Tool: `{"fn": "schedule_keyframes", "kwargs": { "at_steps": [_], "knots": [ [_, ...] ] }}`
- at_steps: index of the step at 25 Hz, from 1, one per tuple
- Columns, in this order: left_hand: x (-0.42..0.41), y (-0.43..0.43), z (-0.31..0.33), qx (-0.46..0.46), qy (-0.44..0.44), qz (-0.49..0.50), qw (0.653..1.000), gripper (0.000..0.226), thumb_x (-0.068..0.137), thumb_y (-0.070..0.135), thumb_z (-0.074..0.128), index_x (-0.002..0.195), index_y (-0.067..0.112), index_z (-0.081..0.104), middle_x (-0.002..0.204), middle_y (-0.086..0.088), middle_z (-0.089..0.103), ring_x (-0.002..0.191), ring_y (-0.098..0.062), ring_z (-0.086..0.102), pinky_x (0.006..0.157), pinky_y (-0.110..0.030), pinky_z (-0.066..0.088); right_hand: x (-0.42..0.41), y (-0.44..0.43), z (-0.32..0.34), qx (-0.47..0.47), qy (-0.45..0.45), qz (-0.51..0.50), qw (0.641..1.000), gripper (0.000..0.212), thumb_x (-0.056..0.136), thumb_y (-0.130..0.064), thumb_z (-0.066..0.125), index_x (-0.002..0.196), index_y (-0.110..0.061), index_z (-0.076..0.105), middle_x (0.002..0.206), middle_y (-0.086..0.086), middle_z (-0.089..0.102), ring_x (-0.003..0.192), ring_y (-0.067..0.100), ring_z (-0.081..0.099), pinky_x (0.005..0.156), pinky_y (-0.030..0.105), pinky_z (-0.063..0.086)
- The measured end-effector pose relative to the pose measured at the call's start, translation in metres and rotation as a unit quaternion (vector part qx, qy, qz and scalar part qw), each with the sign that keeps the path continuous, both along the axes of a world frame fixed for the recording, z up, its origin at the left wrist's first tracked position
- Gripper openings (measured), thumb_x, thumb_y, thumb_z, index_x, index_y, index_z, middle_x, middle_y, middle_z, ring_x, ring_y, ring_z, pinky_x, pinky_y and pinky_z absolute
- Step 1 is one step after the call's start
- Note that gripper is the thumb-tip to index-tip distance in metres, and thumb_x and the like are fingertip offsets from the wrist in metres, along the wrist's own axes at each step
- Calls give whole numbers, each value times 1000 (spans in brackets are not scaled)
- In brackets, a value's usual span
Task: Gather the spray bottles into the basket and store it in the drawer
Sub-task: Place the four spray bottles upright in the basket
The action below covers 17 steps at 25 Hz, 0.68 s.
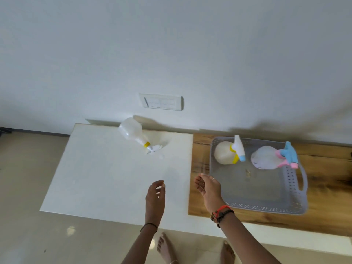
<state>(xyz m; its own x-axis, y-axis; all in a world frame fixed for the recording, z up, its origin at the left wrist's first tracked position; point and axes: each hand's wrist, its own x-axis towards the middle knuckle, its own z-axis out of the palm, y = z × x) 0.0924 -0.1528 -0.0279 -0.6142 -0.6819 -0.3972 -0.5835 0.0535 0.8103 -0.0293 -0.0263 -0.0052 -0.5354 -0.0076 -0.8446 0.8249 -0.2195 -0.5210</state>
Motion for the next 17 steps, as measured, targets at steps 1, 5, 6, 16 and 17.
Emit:
{"fn": "schedule_keyframes", "kwargs": {
  "at_steps": [1,5,6,16,17],
  "knots": [
    [1,-21,0,-13,0,7,1000,16,95,20,51,109,18,60,110,0,64,90,-10,61,80,-24,49,-3,-20,0,-5,0,12,1000,16,93,-2,51,79,-6,56,71,11,57,63,19,55,51,20,53],
    [-7,-113,0,-82,0,-4,997,19,95,17,52,112,12,58,113,-7,60,96,-23,63,82,-29,50,-25,-102,-6,-3,30,91,995,9,91,0,51,83,-2,55,71,10,55,64,18,54,65,24,55],
    [-13,-136,1,-106,2,-15,994,21,94,15,53,114,9,57,114,-10,58,99,-26,63,85,-33,51,-32,-121,-9,7,45,118,992,10,91,0,52,81,-3,55,71,10,55,65,17,53,72,26,54],
    [-94,-273,-13,-154,-41,-154,975,63,90,27,59,142,6,31,148,-11,37,137,-26,38,110,-37,34,-91,-263,-51,166,169,384,893,35,93,-13,41,60,-20,36,65,-2,36,79,19,37,71,27,31],
    [-100,-276,-17,-128,-48,-161,977,68,89,30,62,144,8,28,150,-10,36,139,-24,35,111,-34,31,-93,-269,-57,168,173,392,888,32,94,-12,40,63,-19,44,68,-3,40,83,19,39,71,25,32]
  ]
}}
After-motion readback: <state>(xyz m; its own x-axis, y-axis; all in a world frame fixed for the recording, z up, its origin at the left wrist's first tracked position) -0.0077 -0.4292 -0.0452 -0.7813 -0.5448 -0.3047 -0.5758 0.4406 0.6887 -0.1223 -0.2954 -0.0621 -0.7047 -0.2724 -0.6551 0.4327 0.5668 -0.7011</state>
